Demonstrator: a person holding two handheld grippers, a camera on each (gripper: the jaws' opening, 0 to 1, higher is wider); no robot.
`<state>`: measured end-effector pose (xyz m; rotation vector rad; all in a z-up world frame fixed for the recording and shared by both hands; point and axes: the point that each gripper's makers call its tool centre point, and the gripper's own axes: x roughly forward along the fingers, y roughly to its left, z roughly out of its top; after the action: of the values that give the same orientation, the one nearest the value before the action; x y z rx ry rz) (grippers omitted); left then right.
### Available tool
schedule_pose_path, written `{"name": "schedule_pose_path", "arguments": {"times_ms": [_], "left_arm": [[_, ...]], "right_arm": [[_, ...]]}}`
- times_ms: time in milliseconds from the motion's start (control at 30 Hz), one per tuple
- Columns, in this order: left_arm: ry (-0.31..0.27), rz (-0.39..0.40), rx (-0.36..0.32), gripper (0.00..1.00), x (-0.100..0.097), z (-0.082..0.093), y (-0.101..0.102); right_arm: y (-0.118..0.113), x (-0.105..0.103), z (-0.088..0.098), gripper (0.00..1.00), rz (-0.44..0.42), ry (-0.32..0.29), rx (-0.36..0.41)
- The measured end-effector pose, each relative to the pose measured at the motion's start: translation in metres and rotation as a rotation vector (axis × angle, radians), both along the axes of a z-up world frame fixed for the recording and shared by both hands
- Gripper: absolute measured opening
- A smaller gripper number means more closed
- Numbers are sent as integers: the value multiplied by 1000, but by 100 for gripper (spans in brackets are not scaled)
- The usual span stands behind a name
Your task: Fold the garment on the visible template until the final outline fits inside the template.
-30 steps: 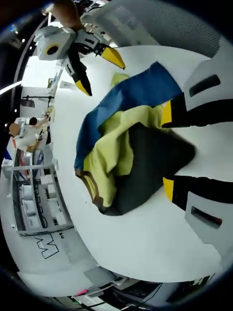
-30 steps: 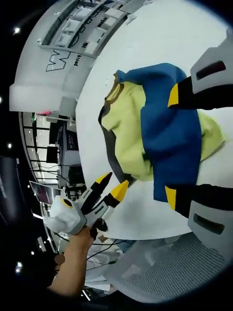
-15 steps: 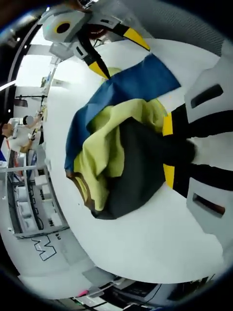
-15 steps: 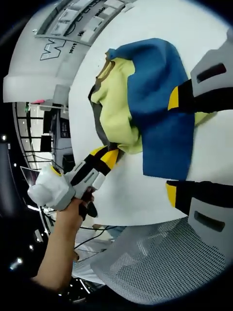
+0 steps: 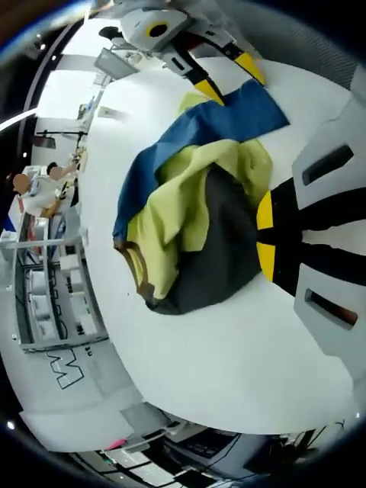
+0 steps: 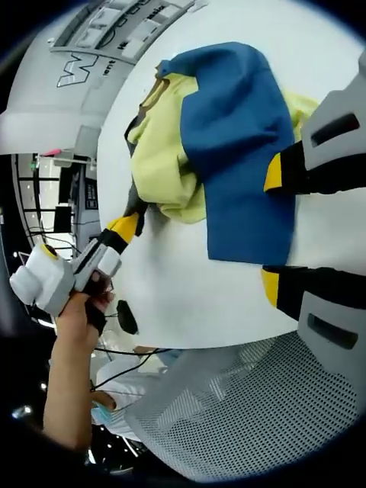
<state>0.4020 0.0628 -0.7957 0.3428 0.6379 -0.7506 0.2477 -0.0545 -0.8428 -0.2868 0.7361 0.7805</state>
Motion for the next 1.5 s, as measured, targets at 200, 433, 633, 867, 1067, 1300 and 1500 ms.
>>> {"name": "schedule_pose_path", "arguments": {"times_ms": [200, 433, 633, 867, 1067, 1300, 1500], "left_arm": [[-45, 62, -13, 9, 26, 25, 27], [-75, 94, -9, 9, 42, 35, 43], [-93, 114, -1, 9, 52, 41, 54], [-130, 205, 37, 9, 72, 43, 81], [-122, 285, 42, 9, 78, 36, 105], [-121, 341, 50, 9, 75, 34, 122], [-103, 337, 56, 9, 69, 29, 125]], "right_arm": [[2, 1, -1, 23, 10, -9, -18], [0, 4, -2, 6, 0, -20, -41], [-4, 7, -2, 0, -25, -15, -45], [-6, 10, 7, 0, -34, -45, -42], [-19, 29, 37, 0, -80, -128, -22], [-62, 56, 69, 0, -189, -223, -36], [-109, 71, 88, 0, -293, -281, -71]]}}
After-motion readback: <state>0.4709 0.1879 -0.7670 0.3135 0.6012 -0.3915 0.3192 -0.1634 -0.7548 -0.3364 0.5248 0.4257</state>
